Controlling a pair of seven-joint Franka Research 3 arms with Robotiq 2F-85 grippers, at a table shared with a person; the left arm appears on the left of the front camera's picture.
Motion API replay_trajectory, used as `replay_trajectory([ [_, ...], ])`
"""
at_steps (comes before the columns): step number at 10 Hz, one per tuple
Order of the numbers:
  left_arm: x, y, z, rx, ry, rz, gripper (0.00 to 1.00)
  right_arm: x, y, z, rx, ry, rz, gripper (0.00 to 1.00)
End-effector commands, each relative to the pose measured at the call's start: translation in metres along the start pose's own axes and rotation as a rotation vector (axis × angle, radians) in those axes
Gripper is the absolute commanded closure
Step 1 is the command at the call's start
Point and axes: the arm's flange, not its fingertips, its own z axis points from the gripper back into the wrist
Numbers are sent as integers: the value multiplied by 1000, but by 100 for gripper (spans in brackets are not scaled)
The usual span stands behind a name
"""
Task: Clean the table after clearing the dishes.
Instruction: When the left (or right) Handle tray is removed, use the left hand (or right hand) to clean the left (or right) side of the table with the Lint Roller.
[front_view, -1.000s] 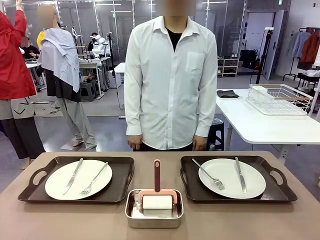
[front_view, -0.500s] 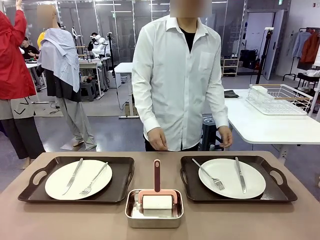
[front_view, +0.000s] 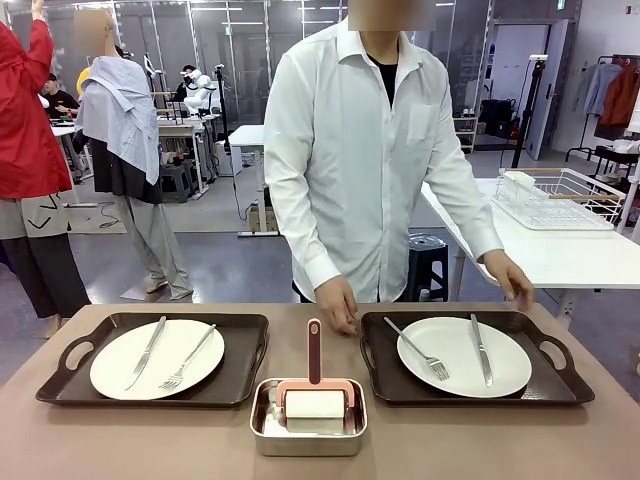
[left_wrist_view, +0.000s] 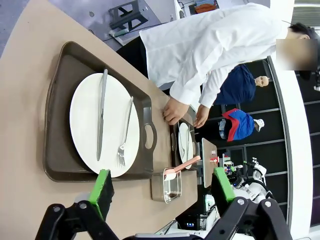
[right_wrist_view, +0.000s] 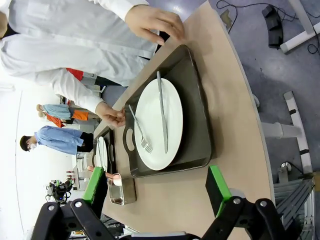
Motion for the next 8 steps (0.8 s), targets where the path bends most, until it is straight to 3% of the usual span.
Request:
replay_trajectory([
  [1,2,0,4,-16,-4,-5,0,0,0,1,5,-1,0,0],
  [8,2,0,4,-16,-4,-5,0,0,0,1,5,-1,0,0],
])
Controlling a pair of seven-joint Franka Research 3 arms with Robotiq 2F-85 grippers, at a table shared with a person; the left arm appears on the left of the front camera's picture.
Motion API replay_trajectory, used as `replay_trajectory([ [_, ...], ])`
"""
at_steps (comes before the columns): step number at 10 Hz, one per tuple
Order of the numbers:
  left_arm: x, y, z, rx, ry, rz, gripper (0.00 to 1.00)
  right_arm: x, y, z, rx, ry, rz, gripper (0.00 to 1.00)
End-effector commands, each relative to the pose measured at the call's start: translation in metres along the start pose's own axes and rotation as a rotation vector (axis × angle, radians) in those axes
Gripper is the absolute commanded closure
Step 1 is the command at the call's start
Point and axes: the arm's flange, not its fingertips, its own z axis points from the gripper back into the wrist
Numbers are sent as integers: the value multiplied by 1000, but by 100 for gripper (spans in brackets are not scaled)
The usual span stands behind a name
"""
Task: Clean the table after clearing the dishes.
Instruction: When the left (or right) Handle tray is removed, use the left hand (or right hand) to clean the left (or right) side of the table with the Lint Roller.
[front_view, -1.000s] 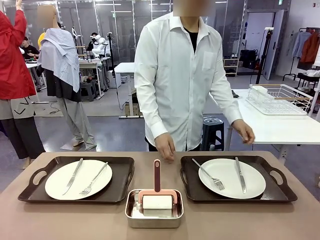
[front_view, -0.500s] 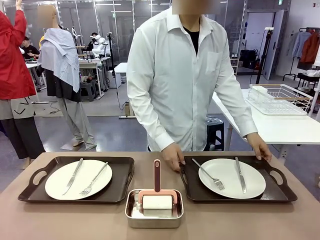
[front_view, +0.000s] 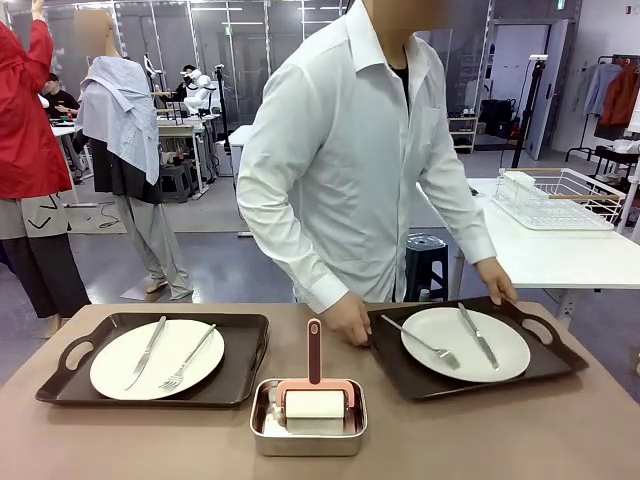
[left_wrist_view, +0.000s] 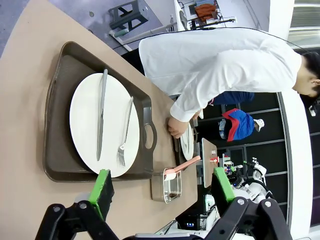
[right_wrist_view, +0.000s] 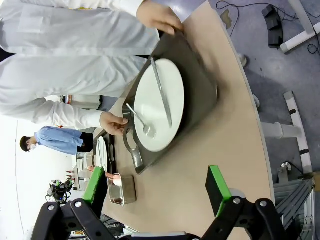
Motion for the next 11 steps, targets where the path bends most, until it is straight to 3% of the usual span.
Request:
replay_trajectory([
  [1,2,0,4,-16,-4,-5,0,0,0,1,5,-2,0,0],
  [11,2,0,4,-16,-4,-5,0,0,0,1,5,-2,0,0],
])
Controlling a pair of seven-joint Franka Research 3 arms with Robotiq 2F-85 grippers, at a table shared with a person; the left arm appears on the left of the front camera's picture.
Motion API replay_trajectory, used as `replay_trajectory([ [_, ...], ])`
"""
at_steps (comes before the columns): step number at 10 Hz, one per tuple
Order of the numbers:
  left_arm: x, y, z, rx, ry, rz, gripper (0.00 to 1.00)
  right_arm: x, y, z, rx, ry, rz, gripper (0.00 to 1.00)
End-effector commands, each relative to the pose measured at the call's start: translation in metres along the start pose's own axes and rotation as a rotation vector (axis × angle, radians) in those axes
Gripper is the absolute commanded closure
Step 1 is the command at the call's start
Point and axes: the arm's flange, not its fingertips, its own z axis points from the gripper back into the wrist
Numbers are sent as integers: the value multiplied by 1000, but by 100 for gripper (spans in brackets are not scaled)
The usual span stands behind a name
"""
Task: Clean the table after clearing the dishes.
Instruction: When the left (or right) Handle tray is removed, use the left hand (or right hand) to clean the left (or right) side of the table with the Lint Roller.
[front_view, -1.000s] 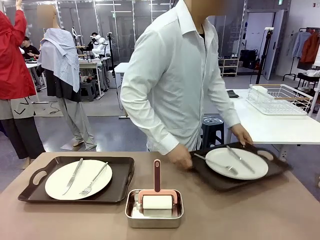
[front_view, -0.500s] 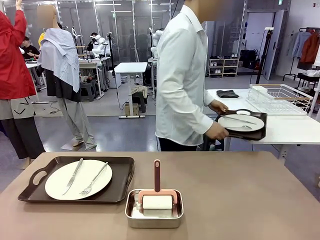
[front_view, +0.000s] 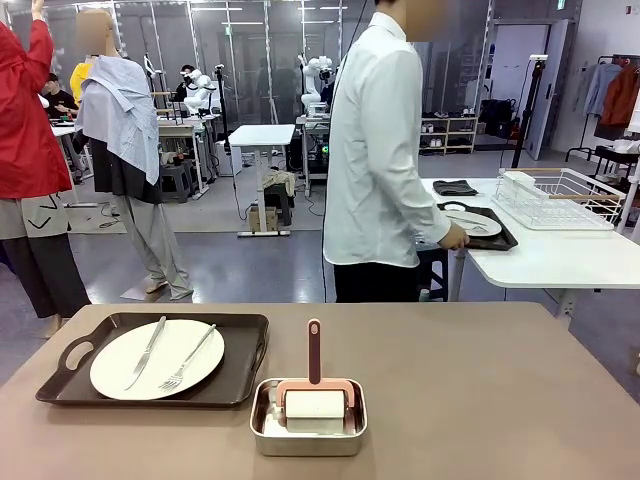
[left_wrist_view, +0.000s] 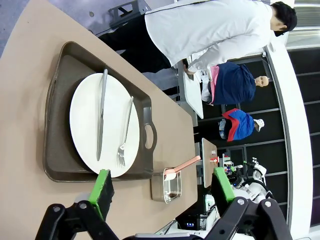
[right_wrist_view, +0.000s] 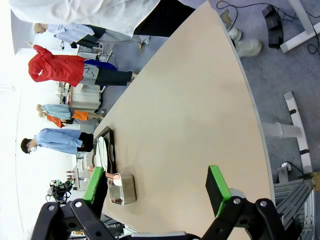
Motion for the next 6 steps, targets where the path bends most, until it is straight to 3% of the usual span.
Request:
replay_trajectory([
  [1,2,0,4,-16,-4,-5,0,0,0,1,5,-2,0,0],
  [4,2,0,4,-16,-4,-5,0,0,0,0,0,0,0,0],
  [6,2,0,4,-16,-4,-5,0,15,56,-28,38,108,223,0],
])
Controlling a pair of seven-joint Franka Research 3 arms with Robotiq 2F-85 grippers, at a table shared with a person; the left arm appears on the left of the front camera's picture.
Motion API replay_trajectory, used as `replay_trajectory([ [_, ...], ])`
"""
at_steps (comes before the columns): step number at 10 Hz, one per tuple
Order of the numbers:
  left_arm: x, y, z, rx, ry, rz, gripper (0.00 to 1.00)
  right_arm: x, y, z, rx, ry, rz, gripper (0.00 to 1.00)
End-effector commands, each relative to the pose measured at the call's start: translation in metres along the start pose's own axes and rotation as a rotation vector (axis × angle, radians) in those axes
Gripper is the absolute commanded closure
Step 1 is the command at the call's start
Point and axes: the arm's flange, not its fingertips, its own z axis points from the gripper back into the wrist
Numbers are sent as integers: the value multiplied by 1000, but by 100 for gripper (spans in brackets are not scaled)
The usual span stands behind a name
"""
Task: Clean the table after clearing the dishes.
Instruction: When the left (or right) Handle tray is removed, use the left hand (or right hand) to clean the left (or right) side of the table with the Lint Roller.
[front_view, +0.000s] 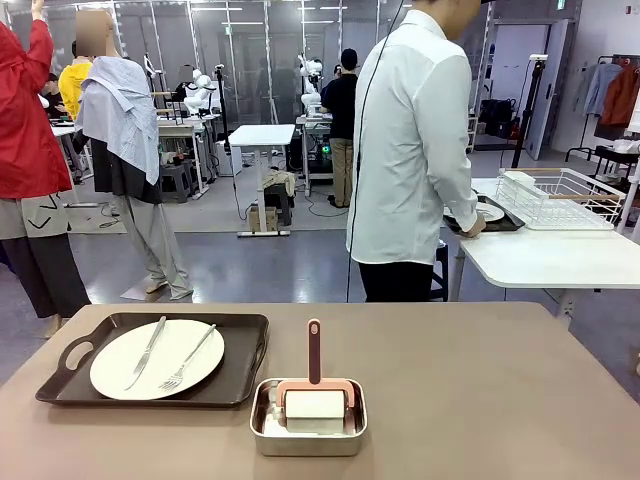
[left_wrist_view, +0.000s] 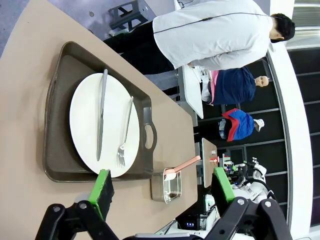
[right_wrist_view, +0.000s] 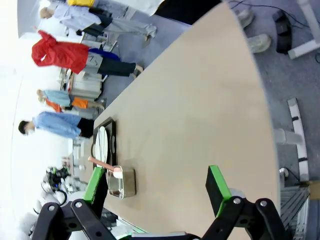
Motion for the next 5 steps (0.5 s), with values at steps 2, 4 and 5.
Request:
replay_trajectory([
  [2,2,0,4,-16,-4,-5,0,29,95,-91,28,196,294,0],
  [4,2,0,4,-16,-4,-5,0,16,161,-167,21,348,441,0],
  [5,2,0,4,-16,-4,-5,0,-12,198,-208,8,444,556,0],
])
